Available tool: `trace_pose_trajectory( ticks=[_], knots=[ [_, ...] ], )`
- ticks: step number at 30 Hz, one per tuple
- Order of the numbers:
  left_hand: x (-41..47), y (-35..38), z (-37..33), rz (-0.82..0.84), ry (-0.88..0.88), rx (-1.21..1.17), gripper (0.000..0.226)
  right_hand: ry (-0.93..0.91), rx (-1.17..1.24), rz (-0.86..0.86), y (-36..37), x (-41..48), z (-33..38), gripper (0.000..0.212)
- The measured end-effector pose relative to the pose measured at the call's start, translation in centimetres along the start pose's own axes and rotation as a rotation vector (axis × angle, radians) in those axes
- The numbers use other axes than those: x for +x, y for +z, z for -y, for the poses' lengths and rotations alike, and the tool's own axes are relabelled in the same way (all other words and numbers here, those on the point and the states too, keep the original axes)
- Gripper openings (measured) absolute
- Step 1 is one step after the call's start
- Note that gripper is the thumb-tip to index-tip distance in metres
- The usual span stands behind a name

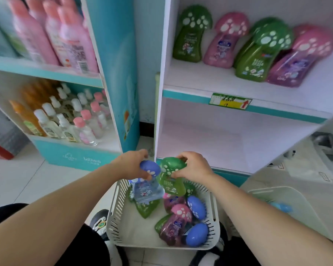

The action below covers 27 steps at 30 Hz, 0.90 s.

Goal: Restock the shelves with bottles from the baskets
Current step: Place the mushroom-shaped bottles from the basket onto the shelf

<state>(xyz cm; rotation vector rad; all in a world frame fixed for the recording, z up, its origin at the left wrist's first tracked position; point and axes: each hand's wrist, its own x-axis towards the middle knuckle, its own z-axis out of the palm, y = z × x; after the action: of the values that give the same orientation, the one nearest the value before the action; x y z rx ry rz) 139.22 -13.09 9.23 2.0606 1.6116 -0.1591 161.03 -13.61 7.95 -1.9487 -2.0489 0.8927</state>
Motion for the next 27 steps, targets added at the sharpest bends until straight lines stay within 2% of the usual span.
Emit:
trace_pose_trajectory(
  ticks=[14,27],
  knots=[
    [-6.1,-12.0,-7.6,-0.27,0.107,-0.136,0.053,-0.075,0.156,-0.184,-12.9,-6.4,3.5,0.063],
    [-9.3,-20.0,-14.1,-0.465,0.21,-0.256,0.051,-0.146,0.389,-0.359,-21.3,-10.1,4.9,0.051]
  ],
)
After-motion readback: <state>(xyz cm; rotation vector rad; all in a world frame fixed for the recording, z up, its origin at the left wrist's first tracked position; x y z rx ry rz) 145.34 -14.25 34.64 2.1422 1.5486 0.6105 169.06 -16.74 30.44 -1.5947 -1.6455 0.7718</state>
